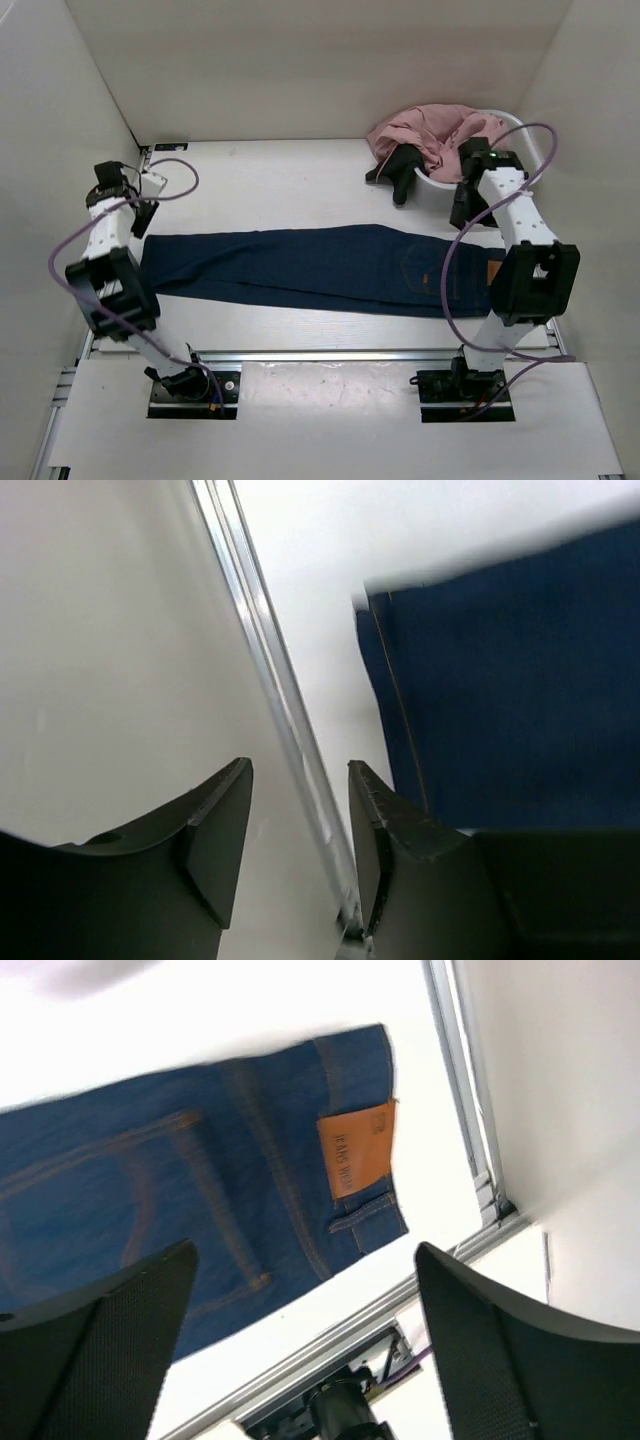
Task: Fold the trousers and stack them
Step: Fold the trousers
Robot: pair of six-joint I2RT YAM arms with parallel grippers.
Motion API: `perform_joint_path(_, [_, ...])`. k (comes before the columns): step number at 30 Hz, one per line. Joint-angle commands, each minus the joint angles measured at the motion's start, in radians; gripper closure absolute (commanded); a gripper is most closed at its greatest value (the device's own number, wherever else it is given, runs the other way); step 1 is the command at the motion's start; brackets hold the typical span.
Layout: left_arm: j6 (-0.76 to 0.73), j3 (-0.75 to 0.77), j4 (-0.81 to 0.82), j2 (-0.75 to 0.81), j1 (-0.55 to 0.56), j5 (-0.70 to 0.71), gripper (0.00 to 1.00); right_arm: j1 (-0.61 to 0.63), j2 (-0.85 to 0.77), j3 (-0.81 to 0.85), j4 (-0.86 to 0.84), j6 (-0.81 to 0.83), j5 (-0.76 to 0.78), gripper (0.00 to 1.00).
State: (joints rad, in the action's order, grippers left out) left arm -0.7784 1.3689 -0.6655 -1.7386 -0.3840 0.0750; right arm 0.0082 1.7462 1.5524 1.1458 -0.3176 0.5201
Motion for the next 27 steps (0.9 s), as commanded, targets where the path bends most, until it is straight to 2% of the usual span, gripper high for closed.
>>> perform_joint_path(1, [-0.206,-0.161,-0.023,0.186,-0.007,0.017,0.46,0.164,-0.077,0.040,0.081,0.017,0.062,0.08])
perform_joint_path(2, [-0.279,-0.210,-0.023,0.220,-0.007,-0.018,0.46,0.215,-0.077,0.008,0.062,0.050,0.040,0.12])
perform_joint_path(3, [-0.312,-0.302,-0.023,0.288,-0.007,-0.036,0.47,0.330,-0.088,-0.008,0.030,0.070,0.012,0.19])
perform_joint_path(5, [-0.373,-0.378,-0.023,0.348,-0.007,-0.093,0.47,0.451,-0.070,-0.029,0.002,0.115,-0.061,0.27])
perform_joint_path(6, [-0.374,-0.433,-0.023,0.384,-0.007,-0.104,0.47,0.569,-0.042,-0.038,-0.038,0.127,-0.083,0.37])
perform_joint_path(9, [-0.357,-0.496,-0.023,0.373,0.002,-0.113,0.46,0.755,0.037,-0.028,-0.125,0.150,-0.092,0.58])
perform_joint_path(15, [-0.234,-0.496,0.012,0.304,0.002,-0.187,0.45,0.929,0.200,0.087,-0.192,0.210,-0.175,0.56])
perform_joint_path(18, [-0.197,-0.485,0.043,0.283,0.002,-0.178,0.52,0.990,0.225,0.062,-0.230,0.229,-0.175,0.53])
perform_joint_path(21, [-0.197,-0.485,0.043,0.269,0.002,-0.178,0.57,1.024,0.234,0.029,-0.290,0.219,-0.248,0.48])
perform_joint_path(24, [-0.197,-0.510,0.043,0.243,0.002,-0.169,0.66,1.055,0.259,0.015,-0.324,0.207,-0.240,0.46])
perform_joint_path(27, [-0.197,-0.533,0.043,0.243,0.002,-0.169,0.68,1.066,0.269,0.002,-0.342,0.186,-0.214,0.44])
